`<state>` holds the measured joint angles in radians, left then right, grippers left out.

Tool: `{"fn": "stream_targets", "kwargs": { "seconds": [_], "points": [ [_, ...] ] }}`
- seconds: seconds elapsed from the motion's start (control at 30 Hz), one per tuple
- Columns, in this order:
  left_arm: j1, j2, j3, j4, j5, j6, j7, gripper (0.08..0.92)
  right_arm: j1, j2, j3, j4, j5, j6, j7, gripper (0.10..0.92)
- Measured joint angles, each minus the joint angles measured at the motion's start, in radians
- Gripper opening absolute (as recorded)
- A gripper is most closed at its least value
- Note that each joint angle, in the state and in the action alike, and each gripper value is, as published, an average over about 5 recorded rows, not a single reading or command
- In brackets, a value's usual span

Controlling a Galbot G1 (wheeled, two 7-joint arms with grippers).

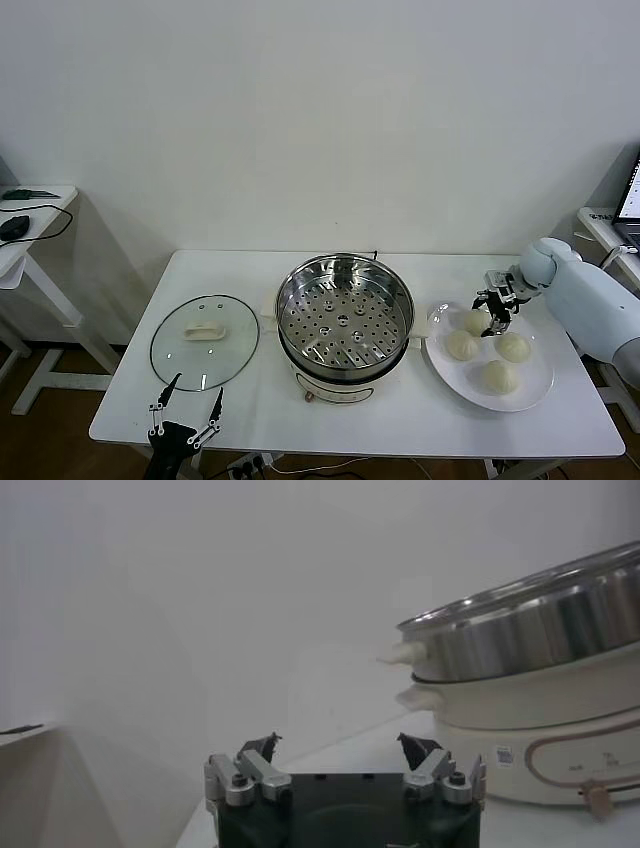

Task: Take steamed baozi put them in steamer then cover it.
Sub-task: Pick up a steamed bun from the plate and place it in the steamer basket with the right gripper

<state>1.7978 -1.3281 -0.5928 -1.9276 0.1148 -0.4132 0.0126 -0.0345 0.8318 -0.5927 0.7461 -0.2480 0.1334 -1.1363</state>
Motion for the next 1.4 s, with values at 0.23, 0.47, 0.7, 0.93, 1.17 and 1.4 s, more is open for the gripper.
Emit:
{"fn": "stream_targets", "kwargs": {
  "seconds": [0.23,0.47,0.7,0.93,1.17,1.4],
  "points": [
    [-0.006,0.005,0.008,-0.009,-0.002,0.006,-0.002,0.823,0.076,-0.057,-0.054,0.125,0.042,0.029,-0.027,0.696],
    [-0.005,0.008,0.015,-0.014,-0.002,0.007,-0.004,0.823,0.253,-0.065,-0.168,0.274,0.082,0.134,-0.052,0.700],
    [-0.004,0.007,0.015,-0.018,-0.003,0.005,-0.007,0.823,0.455,-0.006,-0.308,0.413,0.117,0.250,-0.070,0.718],
    [-0.005,0.006,0.010,-0.022,-0.003,0.004,-0.010,0.823,0.558,0.091,-0.414,0.519,0.112,0.359,-0.079,0.721],
    [-0.005,0.002,0.007,-0.023,-0.007,-0.001,-0.011,0.823,0.566,0.185,-0.464,0.553,0.055,0.434,-0.071,0.713],
    [-0.002,0.000,-0.002,-0.023,-0.010,-0.011,-0.011,0.823,0.521,0.261,-0.487,0.533,-0.024,0.475,-0.058,0.712]
  ]
}}
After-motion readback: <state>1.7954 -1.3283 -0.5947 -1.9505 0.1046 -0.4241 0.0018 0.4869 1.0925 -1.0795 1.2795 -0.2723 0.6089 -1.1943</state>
